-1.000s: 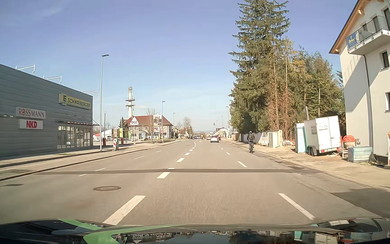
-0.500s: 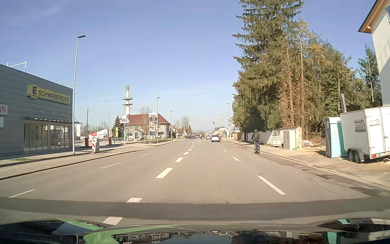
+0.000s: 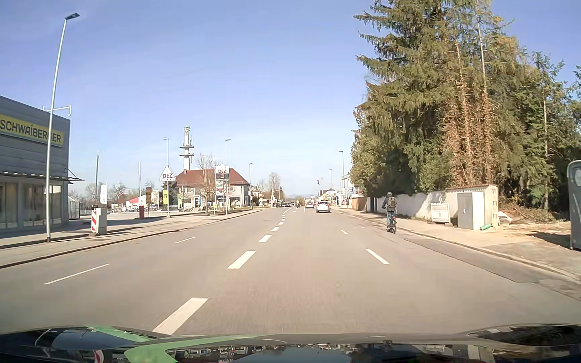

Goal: Follow the waypoints while adhering to traffic rules and regulations

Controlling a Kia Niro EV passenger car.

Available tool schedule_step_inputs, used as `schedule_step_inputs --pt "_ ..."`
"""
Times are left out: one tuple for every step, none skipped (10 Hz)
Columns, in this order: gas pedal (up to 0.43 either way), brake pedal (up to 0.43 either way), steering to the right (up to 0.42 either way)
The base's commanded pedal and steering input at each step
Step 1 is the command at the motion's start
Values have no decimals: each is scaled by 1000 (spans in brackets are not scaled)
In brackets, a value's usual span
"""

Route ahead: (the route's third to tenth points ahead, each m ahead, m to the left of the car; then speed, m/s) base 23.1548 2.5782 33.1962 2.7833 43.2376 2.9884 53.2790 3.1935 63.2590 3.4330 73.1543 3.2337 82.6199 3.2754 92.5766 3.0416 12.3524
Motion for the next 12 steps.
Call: schedule_step_inputs --pt "47 0 1" --pt "39 0 0" --pt "0 0 0" --pt "0 0 0" --pt "0 0 0" --pt "0 0 -2" --pt "0 0 -3" --pt "0 0 -4" --pt "0 0 -3" --pt "0 0 -3" --pt "0 0 -4" --pt "0 0 -4"
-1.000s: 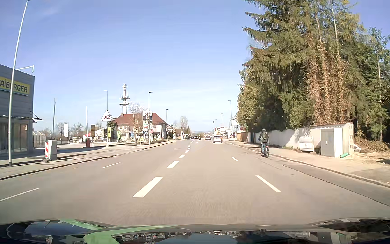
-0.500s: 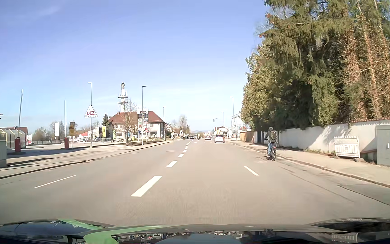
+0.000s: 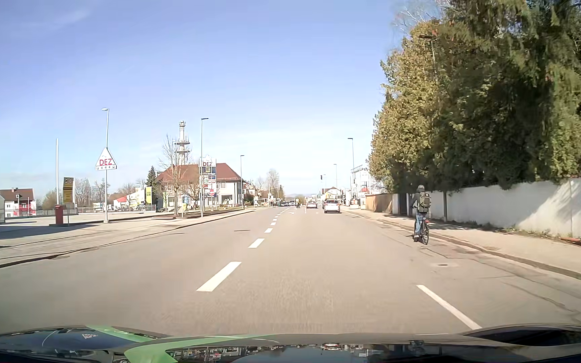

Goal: Follow the waypoints while adhering to traffic rules and regulations

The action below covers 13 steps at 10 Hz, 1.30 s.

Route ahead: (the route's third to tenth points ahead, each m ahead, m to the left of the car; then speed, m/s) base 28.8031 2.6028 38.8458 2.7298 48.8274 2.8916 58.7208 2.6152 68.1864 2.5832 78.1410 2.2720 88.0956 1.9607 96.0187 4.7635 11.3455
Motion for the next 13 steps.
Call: schedule_step_inputs --pt "0 0 -3" --pt "0 0 -4" --pt "0 0 -4" --pt "0 0 -4" --pt "0 0 -5" --pt "20 0 -5" --pt "28 0 -6" --pt "28 0 -8" --pt "28 0 -9" --pt "28 0 -10" --pt "28 0 -12" --pt "28 0 -12" --pt "28 0 -12"
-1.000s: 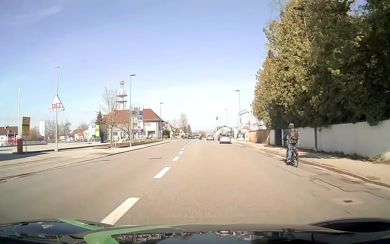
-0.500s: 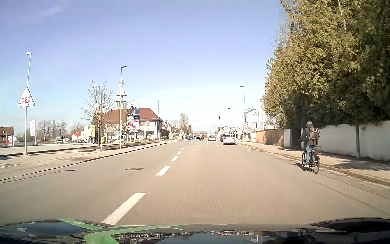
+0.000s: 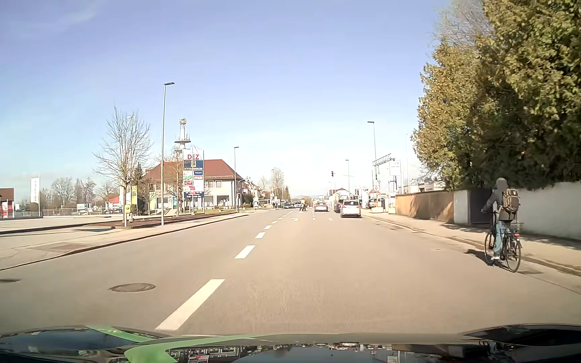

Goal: Follow the waypoints while adhering to traffic rules and regulations

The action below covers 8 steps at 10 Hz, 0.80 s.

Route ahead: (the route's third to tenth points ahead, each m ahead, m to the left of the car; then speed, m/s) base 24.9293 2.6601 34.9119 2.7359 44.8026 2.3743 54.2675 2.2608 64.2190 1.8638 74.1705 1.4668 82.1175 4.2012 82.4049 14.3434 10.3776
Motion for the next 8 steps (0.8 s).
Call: schedule_step_inputs --pt "28 0 -12" --pt "28 0 -12" --pt "20 0 -12" --pt "0 0 -12" --pt "0 0 -13" --pt "0 0 -12" --pt "0 0 -12" --pt "0 0 -13"
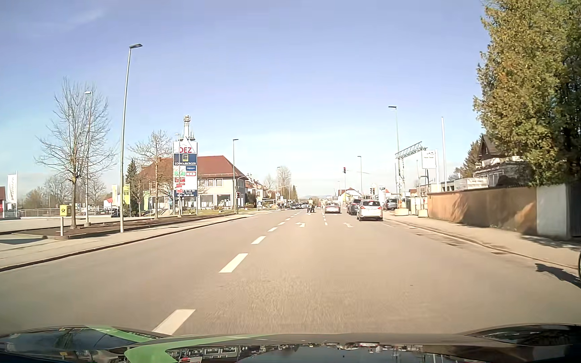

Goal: Follow the waypoints while adhering to traffic rules and regulations

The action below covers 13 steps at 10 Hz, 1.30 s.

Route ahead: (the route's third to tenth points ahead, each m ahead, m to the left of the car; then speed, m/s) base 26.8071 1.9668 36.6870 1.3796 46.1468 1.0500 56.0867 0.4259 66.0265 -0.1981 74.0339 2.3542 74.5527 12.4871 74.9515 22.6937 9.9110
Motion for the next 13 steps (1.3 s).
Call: schedule_step_inputs --pt "0 0 -12" --pt "0 0 -13" --pt "0 0 -12" --pt "0 0 -12" --pt "0 0 -11" --pt "0 0 -7" --pt "0 6 -3" --pt "0 37 -1" --pt "0 55 -1" --pt "0 85 1" --pt "0 116 4" --pt "0 128 6" --pt "0 134 8"
